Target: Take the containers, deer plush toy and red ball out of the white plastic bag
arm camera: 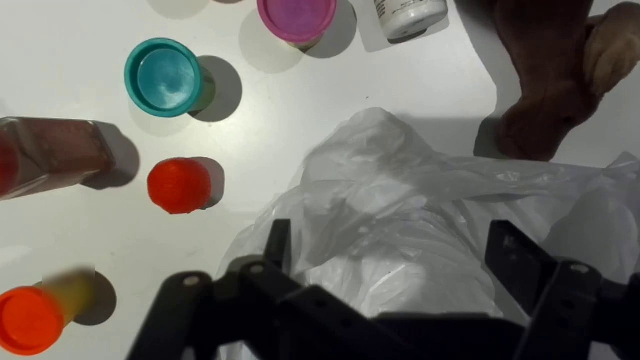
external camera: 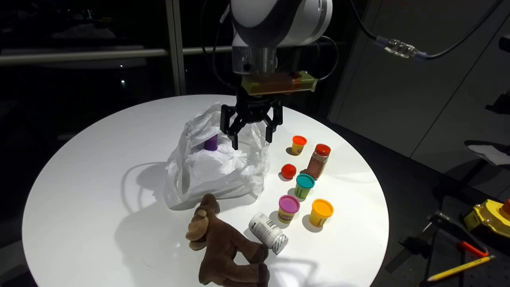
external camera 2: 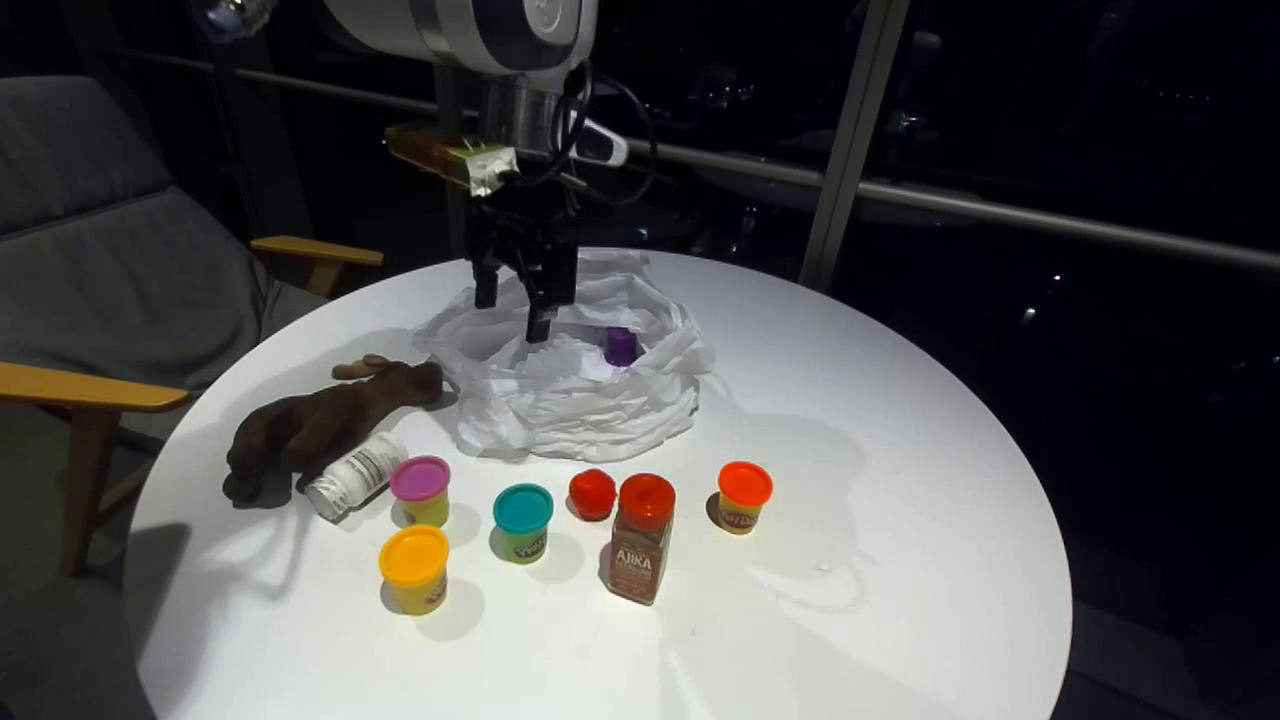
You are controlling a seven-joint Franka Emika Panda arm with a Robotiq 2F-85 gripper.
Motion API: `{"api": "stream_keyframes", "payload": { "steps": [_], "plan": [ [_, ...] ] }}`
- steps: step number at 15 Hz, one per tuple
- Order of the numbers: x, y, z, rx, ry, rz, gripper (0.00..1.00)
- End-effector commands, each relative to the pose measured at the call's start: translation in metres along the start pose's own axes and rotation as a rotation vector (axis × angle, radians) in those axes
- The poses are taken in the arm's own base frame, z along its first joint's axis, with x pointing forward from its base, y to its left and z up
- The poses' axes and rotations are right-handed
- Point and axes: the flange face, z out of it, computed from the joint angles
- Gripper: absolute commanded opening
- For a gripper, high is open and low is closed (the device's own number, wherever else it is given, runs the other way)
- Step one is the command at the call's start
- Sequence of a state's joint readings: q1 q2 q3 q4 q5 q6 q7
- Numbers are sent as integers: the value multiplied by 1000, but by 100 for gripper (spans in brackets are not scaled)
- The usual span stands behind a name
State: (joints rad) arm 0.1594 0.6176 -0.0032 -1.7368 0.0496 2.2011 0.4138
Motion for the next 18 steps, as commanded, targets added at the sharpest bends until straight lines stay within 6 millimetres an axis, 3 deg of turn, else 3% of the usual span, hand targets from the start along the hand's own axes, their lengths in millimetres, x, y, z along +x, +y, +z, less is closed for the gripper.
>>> {"api": "stream_keyframes", "payload": {
  "steps": [1,3,6,11,18],
  "plan": [
    [28,2,34,-63,26,-71,100],
    [43,6,50,-101,50,-101,100],
    [58,-1,59,-126,94,-148,100],
    [69,-27,51,-90,148,-200,100],
    [88,-35,62,-86,183,-223,100]
  ]
}}
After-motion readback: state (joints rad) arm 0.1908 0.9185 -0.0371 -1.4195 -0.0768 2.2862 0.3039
